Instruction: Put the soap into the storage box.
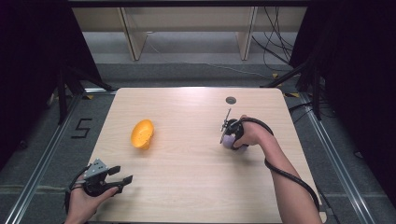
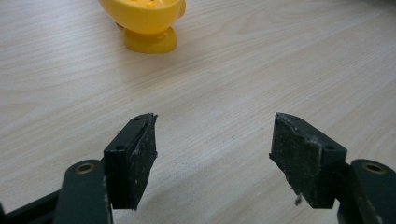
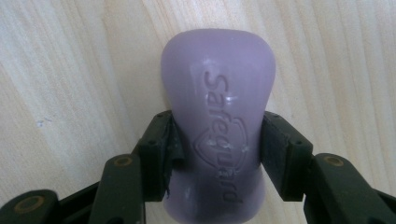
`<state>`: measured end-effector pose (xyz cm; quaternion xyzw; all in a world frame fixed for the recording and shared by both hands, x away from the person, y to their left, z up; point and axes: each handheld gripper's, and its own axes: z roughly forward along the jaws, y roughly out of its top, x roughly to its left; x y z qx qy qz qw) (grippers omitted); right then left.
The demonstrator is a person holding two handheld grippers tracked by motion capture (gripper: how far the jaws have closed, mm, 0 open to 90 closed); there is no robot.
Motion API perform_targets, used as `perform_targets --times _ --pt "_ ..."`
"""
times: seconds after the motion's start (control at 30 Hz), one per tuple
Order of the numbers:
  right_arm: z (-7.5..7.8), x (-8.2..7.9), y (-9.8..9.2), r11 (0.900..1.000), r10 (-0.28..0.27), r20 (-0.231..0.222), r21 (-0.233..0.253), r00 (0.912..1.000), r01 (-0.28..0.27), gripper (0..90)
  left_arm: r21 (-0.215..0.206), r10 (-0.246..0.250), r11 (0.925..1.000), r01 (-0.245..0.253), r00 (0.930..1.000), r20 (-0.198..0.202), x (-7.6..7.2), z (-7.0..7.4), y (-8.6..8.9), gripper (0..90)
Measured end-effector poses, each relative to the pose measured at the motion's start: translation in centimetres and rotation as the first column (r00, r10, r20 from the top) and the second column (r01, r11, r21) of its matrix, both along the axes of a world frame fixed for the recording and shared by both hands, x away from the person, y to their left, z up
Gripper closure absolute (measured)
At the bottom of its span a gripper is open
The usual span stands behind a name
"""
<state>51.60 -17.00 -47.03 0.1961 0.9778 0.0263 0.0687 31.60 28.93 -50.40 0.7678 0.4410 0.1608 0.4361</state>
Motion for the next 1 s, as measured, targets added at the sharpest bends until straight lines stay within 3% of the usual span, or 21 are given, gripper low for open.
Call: perform_targets --times 0.07,0.1,0.2,0.37,0.4,0.57,0.7,0.73,0.87,0.9,0.93,0.97,1.0 --pt "-0.1 0.2 -0.1 1.0 0.021 0.002 0.005 0.9998 -0.021 48.6 0.013 0.005 0.9999 -0.005 1.0 0.002 0.0 0.0 0.1 30.2" --pt "-0.1 0.0 0.0 1.0 -0.008 0.001 -0.004 1.0 0.008 48.5 0.012 0.006 0.9999 -0.006 1.0 0.001 0.0 0.0 0.0 30.2" --pt "-0.1 0.0 0.0 1.0 -0.01 -0.003 -0.013 0.9999 0.01 48.2 0.015 -0.004 0.9999 0.004 1.0 0.001 0.1 0.0 0.1 30.1" --pt "-0.3 0.3 0.0 1.0 0.021 -0.014 -0.009 0.9997 -0.021 48.4 0.006 -0.001 1.0 0.001 1.0 0.001 0.0 0.0 0.1 30.1" --pt "-0.2 0.2 0.0 1.0 -0.003 -0.009 -0.01 1.0 0.003 49.0 0.015 0.005 0.9999 -0.005 1.0 0.0 0.0 0.0 0.0 30.1" --pt "-0.2 0.1 0.2 1.0 0.006 -0.005 -0.001 1.0 -0.006 50.1 0.009 -0.007 0.9999 0.007 1.0 -0.003 0.0 0.0 0.0 30.3" --pt "-0.1 0.0 0.1 1.0 -0.026 -0.01 0.001 0.9996 0.026 50.3 0.009 -0.006 0.9999 0.006 1.0 -0.001 0.0 0.0 0.0 30.3" --pt "-0.2 0.2 0.0 1.0 0.002 -0.012 0.012 0.9999 -0.002 50.4 0.01 -0.007 0.9999 0.007 1.0 -0.001 0.0 0.0 0.0 30.3" --pt "0.0 -0.3 -0.1 0.999 -0.037 -0.013 0.036 0.9992 0.037 50.5 0.01 -0.008 0.9999 0.008 1.0 -0.001 0.0 0.0 0.0 30.4" --pt "0.0 -0.3 -0.2 0.999 -0.023 -0.014 0.043 0.9996 0.024 50.5 0.01 -0.007 0.9999 0.007 1.0 -0.001 0.0 0.0 0.0 30.5" --pt "0.2 -0.7 0.0 0.998 -0.055 -0.011 0.033 0.9984 0.055 50.5 0.009 -0.008 0.9999 0.008 1.0 0.0 0.0 0.0 0.0 30.6" --pt "0.3 -0.8 -0.1 0.998 -0.051 -0.024 0.039 0.9984 0.052 50.5 0.007 -0.007 1.0 0.007 1.0 0.002 0.0 0.0 0.0 30.6" --pt "0.3 -0.8 -0.2 0.999 -0.009 -0.01 0.046 0.9999 0.009 50.5 -0.001 0.001 1.0 -0.001 1.0 0.001 -0.1 0.0 -0.1 30.8"
